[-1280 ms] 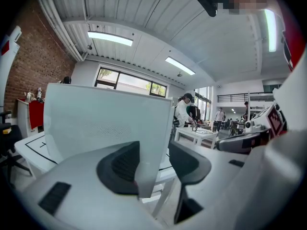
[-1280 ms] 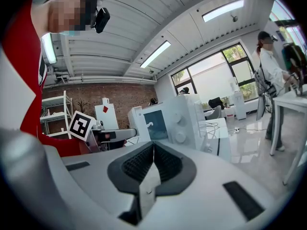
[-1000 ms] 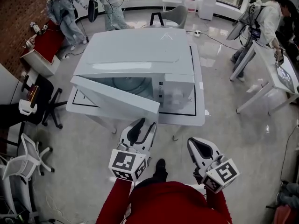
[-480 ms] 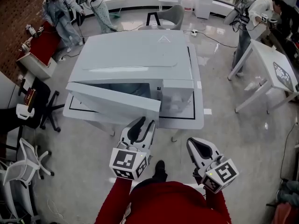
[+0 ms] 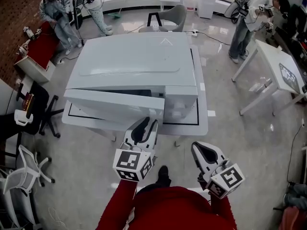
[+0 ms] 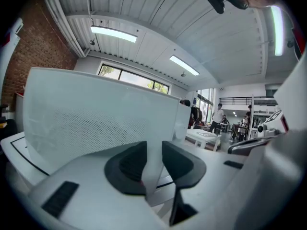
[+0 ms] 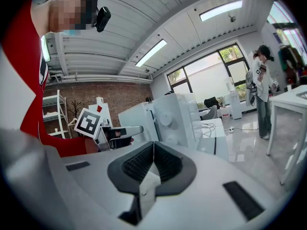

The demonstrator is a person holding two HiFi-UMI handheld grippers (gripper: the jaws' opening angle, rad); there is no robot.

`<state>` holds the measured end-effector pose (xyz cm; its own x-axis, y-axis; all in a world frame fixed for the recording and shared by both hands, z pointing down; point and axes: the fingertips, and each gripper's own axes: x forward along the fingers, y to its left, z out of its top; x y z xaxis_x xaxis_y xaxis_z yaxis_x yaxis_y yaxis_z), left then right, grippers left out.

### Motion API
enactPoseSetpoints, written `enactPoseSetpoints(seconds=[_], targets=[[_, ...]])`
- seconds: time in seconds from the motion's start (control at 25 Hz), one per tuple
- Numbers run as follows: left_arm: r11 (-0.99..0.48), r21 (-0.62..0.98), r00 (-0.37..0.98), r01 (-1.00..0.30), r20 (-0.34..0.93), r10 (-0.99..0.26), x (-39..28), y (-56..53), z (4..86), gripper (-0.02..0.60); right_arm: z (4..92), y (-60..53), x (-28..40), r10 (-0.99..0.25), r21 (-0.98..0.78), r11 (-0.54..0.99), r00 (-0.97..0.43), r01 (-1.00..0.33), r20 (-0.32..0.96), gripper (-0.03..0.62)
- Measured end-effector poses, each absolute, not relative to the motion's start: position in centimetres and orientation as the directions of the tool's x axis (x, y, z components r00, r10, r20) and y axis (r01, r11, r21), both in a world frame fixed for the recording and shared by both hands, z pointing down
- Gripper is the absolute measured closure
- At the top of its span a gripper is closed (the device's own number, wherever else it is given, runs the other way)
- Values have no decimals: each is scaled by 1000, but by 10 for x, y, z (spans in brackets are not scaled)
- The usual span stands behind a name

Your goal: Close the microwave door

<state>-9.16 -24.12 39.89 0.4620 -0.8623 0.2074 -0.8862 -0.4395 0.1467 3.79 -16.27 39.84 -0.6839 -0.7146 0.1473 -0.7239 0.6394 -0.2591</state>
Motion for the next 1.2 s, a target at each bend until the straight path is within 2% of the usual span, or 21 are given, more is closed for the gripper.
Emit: enactPoseSetpoints(seconds=[0.52, 0.68, 0.92, 1.2], targets=[[-400, 175, 431, -900, 209, -878, -94, -262, 401, 495, 403, -168, 38, -714, -279, 625, -678, -729, 172, 579], [-380, 174, 411, -908, 208, -888, -96, -264, 403, 526, 407, -168, 41, -713, -294, 612, -673, -735, 197, 579], [-346, 159, 374, -925, 217, -901, -99, -264, 402, 557, 402, -172, 37, -713, -275, 631, -682, -726, 163, 579], [-333, 134, 356, -933, 217, -909, -99, -265, 400, 560, 402, -173, 34, -705, -285, 632, -687, -721, 174, 579]])
